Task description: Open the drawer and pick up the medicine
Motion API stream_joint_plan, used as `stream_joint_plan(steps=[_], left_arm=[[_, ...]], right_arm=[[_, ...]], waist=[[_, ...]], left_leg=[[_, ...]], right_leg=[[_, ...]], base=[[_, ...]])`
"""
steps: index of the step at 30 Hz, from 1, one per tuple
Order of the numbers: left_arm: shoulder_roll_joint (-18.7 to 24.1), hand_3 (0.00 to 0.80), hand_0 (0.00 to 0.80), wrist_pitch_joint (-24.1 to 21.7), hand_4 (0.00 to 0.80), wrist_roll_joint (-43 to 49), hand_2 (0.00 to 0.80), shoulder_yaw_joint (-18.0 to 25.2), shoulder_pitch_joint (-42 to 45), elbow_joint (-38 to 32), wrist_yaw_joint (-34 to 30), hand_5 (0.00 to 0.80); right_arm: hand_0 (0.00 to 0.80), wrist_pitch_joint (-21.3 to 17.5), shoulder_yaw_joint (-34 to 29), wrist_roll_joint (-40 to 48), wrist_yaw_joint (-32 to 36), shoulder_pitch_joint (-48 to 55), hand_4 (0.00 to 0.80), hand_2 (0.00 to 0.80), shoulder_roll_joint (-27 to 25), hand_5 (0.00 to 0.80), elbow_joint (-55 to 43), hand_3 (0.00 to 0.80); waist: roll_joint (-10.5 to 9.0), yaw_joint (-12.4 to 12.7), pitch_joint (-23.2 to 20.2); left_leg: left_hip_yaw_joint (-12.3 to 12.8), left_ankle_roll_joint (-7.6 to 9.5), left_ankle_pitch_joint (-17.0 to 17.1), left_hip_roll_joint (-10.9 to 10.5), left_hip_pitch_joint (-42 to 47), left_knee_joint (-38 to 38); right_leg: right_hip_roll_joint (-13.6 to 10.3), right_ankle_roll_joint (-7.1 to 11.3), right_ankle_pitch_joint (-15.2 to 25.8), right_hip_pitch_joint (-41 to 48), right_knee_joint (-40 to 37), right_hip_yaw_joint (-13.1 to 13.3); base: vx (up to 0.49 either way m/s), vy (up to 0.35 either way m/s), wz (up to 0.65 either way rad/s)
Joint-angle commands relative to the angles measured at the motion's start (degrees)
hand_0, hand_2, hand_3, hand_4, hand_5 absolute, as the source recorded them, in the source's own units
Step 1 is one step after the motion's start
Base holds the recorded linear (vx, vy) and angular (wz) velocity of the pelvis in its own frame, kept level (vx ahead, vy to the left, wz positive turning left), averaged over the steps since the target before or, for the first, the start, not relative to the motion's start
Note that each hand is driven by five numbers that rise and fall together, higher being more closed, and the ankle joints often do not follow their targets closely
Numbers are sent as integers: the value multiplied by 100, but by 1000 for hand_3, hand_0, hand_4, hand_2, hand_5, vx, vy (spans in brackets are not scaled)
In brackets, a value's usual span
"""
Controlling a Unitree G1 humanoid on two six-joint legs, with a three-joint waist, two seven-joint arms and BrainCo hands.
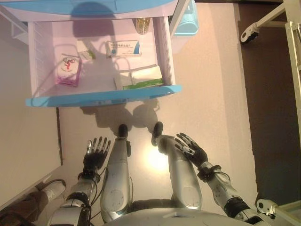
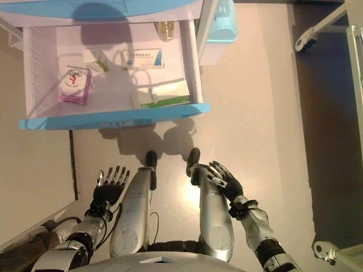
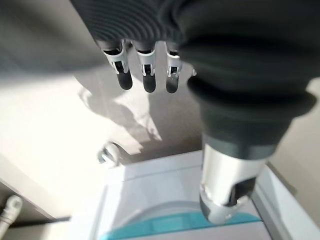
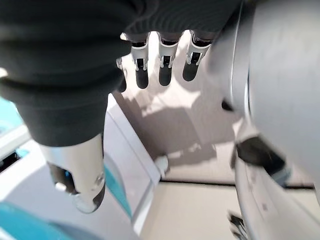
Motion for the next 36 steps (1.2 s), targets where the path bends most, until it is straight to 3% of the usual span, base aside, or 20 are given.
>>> stream_joint_plan(steps=[1, 3, 10, 13, 16, 20, 26, 30, 36], left_arm=[[-108, 0, 0, 93, 0, 481, 0, -95, 499, -144, -137, 0], [-97, 0, 0, 25, 0, 702, 0, -58, 712, -278, -179, 0], [-65, 0, 0, -230, 0, 1202, 0, 30, 1688, -1043, -337, 0], [-50, 0, 0, -290, 0, 1317, 0, 69, 1906, -1172, -393, 0], [-24, 0, 0, -206, 0, 1273, 0, 65, 2063, -1285, -359, 0], [2, 0, 0, -201, 0, 1274, 0, 96, 2142, -1217, -323, 0], [158, 0, 0, -289, 0, 1254, 0, 89, 2016, -988, -234, 0], [236, 0, 0, -335, 0, 1224, 0, 49, 1884, -914, -140, 0], [334, 0, 0, -361, 0, 1218, 0, 37, 1835, -968, 53, 0]], right_arm=[[0, -557, -473, 60, -593, 567, 0, 0, -257, 0, -304, 0], [0, -896, -712, -72, -1172, 626, 0, 0, -297, 0, -425, 0], [0, -1370, -1623, -1399, -2547, 1209, 0, 0, -683, 0, -2081, 0], [0, -1463, -1933, -2065, -2897, 1327, 0, 0, -839, 0, -2673, 0], [0, -1399, -2371, -2995, -3166, 1327, 0, 0, -1315, 0, -3471, 0], [0, -1154, -2657, -3816, -3256, 1193, 0, 0, -1984, 0, -4244, 0], [0, -216, -2742, -4094, -2950, 215, 0, 0, -3294, 0, -5418, 0], [0, 160, -2413, -4113, -2599, -640, 0, 0, -3725, 0, -5604, 0], [0, 409, -1690, -4034, -1998, -1861, 0, 0, -4131, 0, -5643, 0]], waist=[[383, 89, -222], [387, 102, -223], [343, 38, -473], [308, 8, -561], [300, -23, -651], [282, -6, -708], [179, 127, -743], [96, 288, -751], [15, 584, -748]], left_leg=[[510, 278, 161, -211, 461, -885], [530, 300, 158, -203, 635, -1007], [596, 406, 155, -151, 1265, -1604], [615, 437, 112, -146, 1446, -1730], [621, 492, 30, -178, 1606, -1795], [622, 521, -30, -204, 1747, -1848], [545, 520, -85, -202, 1872, -1931], [443, 527, -90, -227, 1836, -1914], [281, 543, -83, -304, 1824, -1924]], right_leg=[[27, 367, -644, 382, 595, -162], [-17, 458, -510, 523, 554, -163], [-79, 777, -36, 948, 276, -96], [-84, 848, 40, 1103, 147, -66], [-91, 926, 132, 1233, 56, -8], [-112, 970, 184, 1380, -27, 16], [-101, 1008, 246, 1561, -158, 48], [-74, 984, 258, 1669, -318, 18], [-79, 969, 253, 1820, -448, -82]], base=[[-50, -47, 5], [-6, -59, 11], [77, -46, 0], [68, -29, -3], [53, 3, -4], [48, 20, -3], [40, -1, -3], [13, -16, 6], [25, -9, 12]])
